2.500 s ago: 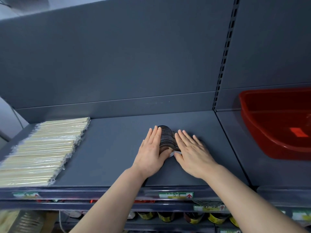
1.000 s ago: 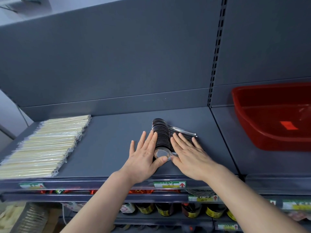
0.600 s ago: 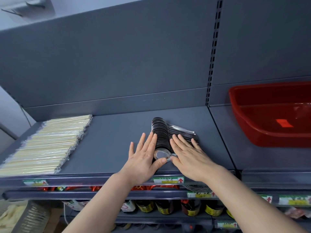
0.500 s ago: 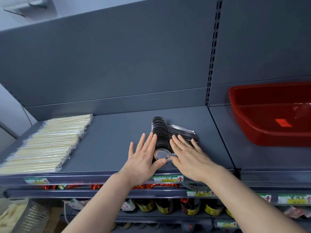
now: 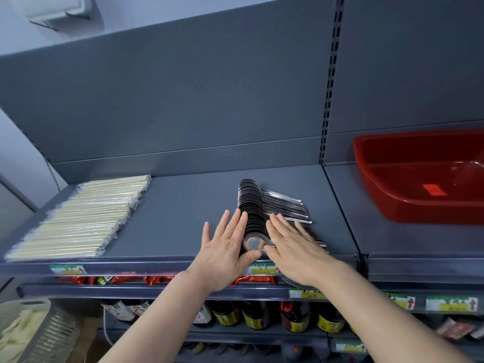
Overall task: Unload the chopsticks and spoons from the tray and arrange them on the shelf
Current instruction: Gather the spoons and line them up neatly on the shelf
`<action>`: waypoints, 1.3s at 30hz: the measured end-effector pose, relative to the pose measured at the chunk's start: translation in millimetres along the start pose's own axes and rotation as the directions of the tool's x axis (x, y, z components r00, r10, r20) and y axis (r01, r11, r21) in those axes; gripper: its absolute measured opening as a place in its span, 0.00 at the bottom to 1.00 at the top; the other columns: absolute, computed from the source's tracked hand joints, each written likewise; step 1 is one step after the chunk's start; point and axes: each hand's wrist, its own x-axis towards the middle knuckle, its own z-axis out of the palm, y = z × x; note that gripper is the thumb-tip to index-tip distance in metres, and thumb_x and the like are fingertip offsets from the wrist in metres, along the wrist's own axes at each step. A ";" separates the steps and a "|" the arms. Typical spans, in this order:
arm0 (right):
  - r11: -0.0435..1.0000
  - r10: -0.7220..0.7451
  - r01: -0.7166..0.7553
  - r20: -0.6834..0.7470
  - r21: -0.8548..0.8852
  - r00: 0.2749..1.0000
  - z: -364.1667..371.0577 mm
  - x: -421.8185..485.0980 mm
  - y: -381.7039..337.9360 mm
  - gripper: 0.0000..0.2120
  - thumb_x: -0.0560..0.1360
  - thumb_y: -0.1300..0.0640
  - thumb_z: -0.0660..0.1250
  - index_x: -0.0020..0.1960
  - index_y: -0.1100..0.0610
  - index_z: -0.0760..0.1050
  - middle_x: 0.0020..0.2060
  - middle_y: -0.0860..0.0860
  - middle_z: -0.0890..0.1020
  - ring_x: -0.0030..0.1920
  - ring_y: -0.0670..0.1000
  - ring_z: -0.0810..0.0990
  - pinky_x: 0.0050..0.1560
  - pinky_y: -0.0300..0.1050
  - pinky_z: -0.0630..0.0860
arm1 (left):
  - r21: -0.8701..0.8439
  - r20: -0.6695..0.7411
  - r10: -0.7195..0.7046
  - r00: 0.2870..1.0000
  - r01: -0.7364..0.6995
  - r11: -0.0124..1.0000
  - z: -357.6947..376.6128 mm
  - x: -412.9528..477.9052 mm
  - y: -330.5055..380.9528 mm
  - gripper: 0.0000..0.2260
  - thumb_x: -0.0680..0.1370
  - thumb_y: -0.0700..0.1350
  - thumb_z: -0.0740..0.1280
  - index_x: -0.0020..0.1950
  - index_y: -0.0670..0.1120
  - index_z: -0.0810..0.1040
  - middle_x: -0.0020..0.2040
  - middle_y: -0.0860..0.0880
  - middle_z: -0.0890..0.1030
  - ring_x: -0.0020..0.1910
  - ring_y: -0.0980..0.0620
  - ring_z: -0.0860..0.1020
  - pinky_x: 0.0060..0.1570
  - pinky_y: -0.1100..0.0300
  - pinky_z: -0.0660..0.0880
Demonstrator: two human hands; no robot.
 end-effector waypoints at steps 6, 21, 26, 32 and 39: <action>1.000 0.005 -0.005 -0.019 0.018 1.000 -4.6 -4.9 0.5 0.29 0.83 0.45 0.43 0.79 0.56 0.40 0.77 0.49 0.39 0.76 0.46 0.35 0.76 0.51 0.38 | -0.099 -0.019 -0.031 0.999 0.029 0.995 -1.8 -3.3 2.1 0.36 0.74 0.69 0.41 0.76 0.55 0.33 0.78 0.55 0.36 0.75 0.56 0.33 0.74 0.41 0.37; 0.986 0.156 -0.154 -0.038 0.056 0.987 -6.5 26.5 10.1 0.30 0.82 0.43 0.43 0.79 0.55 0.40 0.77 0.49 0.40 0.77 0.47 0.37 0.76 0.55 0.39 | -0.292 0.044 -0.060 0.997 0.070 0.954 -17.6 39.5 -4.5 0.41 0.71 0.71 0.42 0.79 0.53 0.42 0.79 0.58 0.41 0.77 0.57 0.37 0.74 0.41 0.39; 0.986 0.161 -0.158 -0.051 0.061 0.986 -9.8 23.9 11.5 0.30 0.82 0.43 0.43 0.79 0.55 0.40 0.78 0.49 0.41 0.77 0.47 0.37 0.76 0.56 0.39 | -0.326 0.004 -0.098 0.995 0.094 0.941 -18.6 38.6 -3.5 0.36 0.75 0.68 0.44 0.79 0.53 0.42 0.79 0.56 0.42 0.77 0.57 0.38 0.75 0.44 0.39; 0.987 0.160 -0.158 -0.114 0.029 0.980 -16.4 15.0 15.5 0.29 0.82 0.43 0.46 0.79 0.53 0.45 0.78 0.50 0.45 0.77 0.49 0.41 0.76 0.55 0.42 | -0.390 -0.152 -0.108 0.982 0.041 0.920 -21.6 37.3 0.8 0.27 0.82 0.58 0.51 0.79 0.52 0.50 0.79 0.53 0.51 0.78 0.55 0.46 0.76 0.48 0.46; 0.988 0.147 -0.156 -0.305 -0.005 0.941 -24.3 -3.1 9.6 0.23 0.82 0.46 0.52 0.75 0.51 0.60 0.73 0.48 0.67 0.73 0.49 0.63 0.71 0.50 0.61 | -0.395 -0.347 -0.140 0.927 -0.009 0.919 -27.2 26.4 11.7 0.21 0.81 0.52 0.59 0.74 0.50 0.66 0.73 0.53 0.68 0.73 0.53 0.61 0.71 0.54 0.62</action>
